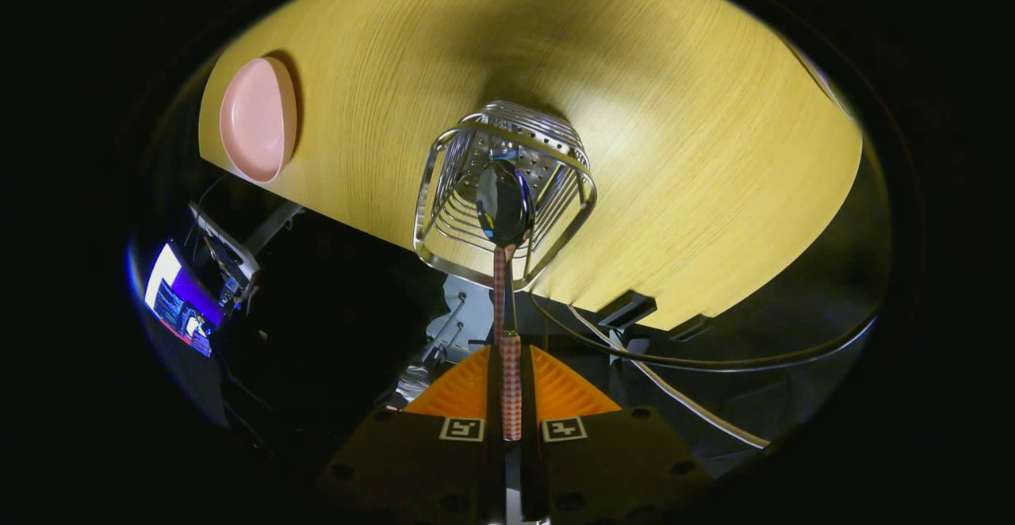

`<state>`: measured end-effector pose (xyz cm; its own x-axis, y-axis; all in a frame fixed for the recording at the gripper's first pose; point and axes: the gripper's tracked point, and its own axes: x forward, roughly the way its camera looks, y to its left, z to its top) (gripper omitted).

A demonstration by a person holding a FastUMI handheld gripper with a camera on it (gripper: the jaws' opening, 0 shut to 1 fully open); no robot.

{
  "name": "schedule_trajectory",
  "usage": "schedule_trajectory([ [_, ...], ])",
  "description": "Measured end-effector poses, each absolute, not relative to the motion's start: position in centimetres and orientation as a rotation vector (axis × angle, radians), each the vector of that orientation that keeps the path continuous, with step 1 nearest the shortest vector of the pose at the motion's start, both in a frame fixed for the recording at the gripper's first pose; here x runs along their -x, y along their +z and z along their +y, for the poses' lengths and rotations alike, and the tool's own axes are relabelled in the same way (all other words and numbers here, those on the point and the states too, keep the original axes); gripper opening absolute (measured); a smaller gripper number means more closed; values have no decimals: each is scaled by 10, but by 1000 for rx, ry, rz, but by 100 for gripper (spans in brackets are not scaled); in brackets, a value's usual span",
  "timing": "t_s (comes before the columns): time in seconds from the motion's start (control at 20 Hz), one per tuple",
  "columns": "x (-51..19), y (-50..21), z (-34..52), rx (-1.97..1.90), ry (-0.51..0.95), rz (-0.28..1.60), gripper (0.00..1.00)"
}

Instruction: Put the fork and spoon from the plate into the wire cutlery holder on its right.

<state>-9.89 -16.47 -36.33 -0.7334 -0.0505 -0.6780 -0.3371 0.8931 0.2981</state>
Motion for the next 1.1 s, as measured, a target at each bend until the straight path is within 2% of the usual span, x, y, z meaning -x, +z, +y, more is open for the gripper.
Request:
schedule_trajectory([
  [0.4, 87, -378, -152, 240, 487, 2329, 12],
  [0.7, 86, -382, -148, 207, 475, 2297, 17],
  [0.8, 84, -381, -145, 176, 467, 2279, 27],
  [0.85, 83, -380, -145, 166, 467, 2264, 35],
  [0.9, 81, -378, -143, 150, 471, 2245, 38],
  [1.0, 78, -369, -142, 120, 474, 2189, 52],
  [1.05, 76, -365, -140, 98, 472, 2150, 65],
  [1.1, 75, -359, -139, 74, 471, 2106, 71],
])
